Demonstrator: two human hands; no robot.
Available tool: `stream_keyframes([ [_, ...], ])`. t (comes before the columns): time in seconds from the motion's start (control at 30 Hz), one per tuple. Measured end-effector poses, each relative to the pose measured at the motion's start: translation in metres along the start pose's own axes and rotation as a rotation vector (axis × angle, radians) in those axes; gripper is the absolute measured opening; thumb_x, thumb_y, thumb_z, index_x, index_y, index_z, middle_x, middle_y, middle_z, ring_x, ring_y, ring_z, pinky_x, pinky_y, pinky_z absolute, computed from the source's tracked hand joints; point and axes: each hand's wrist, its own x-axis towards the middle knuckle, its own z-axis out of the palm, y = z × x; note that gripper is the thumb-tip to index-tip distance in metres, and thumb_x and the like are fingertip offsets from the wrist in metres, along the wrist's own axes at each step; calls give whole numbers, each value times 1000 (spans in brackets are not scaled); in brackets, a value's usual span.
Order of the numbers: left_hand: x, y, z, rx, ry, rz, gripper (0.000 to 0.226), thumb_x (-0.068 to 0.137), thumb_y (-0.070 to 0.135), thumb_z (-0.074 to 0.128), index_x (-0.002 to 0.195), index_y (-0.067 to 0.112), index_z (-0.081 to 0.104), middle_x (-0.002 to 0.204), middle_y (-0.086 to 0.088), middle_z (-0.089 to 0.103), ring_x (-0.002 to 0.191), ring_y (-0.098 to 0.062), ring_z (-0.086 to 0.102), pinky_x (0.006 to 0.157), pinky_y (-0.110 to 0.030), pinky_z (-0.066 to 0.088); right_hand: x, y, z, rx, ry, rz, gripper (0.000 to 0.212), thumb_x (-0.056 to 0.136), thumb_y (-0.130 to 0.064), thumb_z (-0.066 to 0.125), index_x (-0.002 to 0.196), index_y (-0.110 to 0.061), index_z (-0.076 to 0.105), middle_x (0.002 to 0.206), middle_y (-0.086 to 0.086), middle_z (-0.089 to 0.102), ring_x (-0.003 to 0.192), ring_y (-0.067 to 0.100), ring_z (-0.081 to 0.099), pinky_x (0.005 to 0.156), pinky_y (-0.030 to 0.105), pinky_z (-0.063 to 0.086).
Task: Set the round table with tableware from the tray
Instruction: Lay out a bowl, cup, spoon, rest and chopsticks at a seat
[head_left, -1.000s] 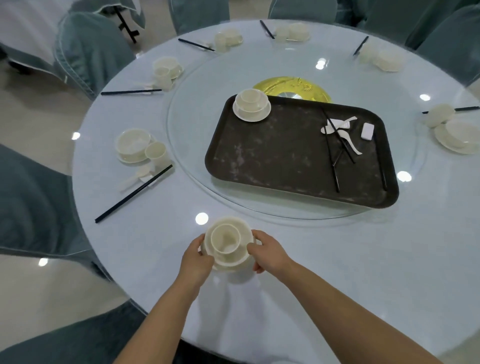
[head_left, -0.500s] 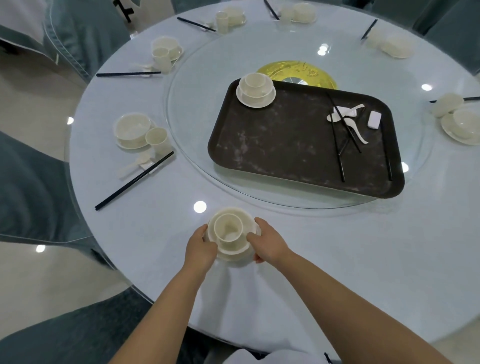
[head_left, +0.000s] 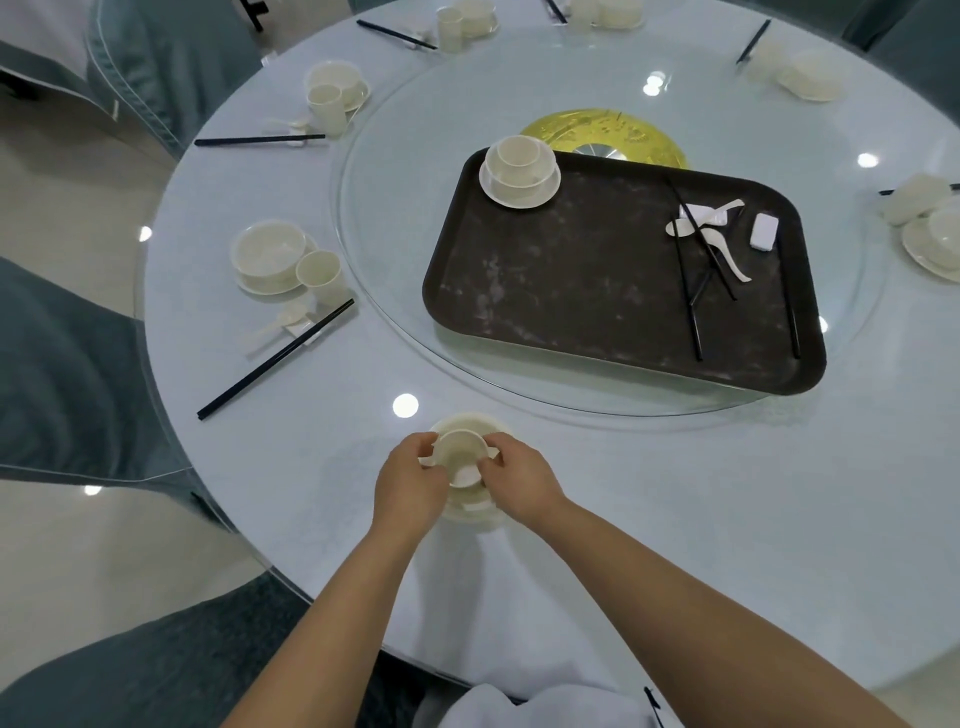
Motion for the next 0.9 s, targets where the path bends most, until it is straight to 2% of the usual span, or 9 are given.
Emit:
stream_keyframes([
  [0.07,-3,3,0,10,3,10,48,84,1,47,126,21,56,119,5,60,102,-19,60,77,-25,45,-1,-1,-3,35,-3,-19,35,93,-15,44,124,-23,59,87,-5,61,84,19,60,75,31,49],
  [0.2,-7,18,-3,-33,43,82,41,84,4,50,113,30,61,105,15,63,94,-11,61,65,-17,42,-5,-6,-20,168,41,-54,36,90,-14,47,120,-27,63,84,-11,64,76,10,60,62,20,42],
  [0.33,-12,39,5,-101,53,144,38,86,7,53,103,39,63,95,26,62,89,-3,60,67,-16,43,-7,-2,-46,279,123,-82,34,88,-16,49,114,-28,68,82,-8,70,79,11,66,67,29,52],
  [0.4,-14,49,16,-115,16,158,40,86,7,54,98,45,60,92,29,60,88,-1,59,66,-13,41,-8,6,-58,314,167,-85,33,88,-15,49,111,-28,69,85,-8,71,78,10,66,64,30,53],
  [0.5,-17,57,37,-105,-56,180,35,89,10,54,107,39,61,99,23,60,91,-5,58,67,-10,38,-7,23,-72,386,203,-30,33,90,-11,48,110,-28,69,84,-13,70,67,-1,64,50,19,46],
  [0.57,-18,59,49,-87,-105,186,37,91,8,52,114,36,61,101,19,61,91,-5,58,68,-8,37,-7,36,-78,411,205,23,33,91,-10,48,113,-24,68,82,-12,68,60,-4,62,46,16,43],
  [0.7,-20,59,67,-79,-234,149,42,89,5,50,120,29,64,101,11,68,91,-15,63,68,-13,43,-5,56,-84,416,192,92,34,92,-9,47,117,-23,67,77,-10,67,51,-5,58,46,19,44],
  [0.8,-19,58,76,-62,-264,147,41,90,8,53,122,31,64,109,9,68,98,-15,64,77,-21,46,-3,65,-87,394,162,126,36,93,-10,46,120,-23,65,75,-6,65,46,0,55,47,20,44],
  [0.9,-16,58,81,-47,-263,123,41,91,10,54,125,30,62,115,8,67,101,-15,63,82,-25,48,3,70,-88,394,136,151,35,94,-11,45,121,-22,64,77,-4,65,50,4,55,49,22,47],
])
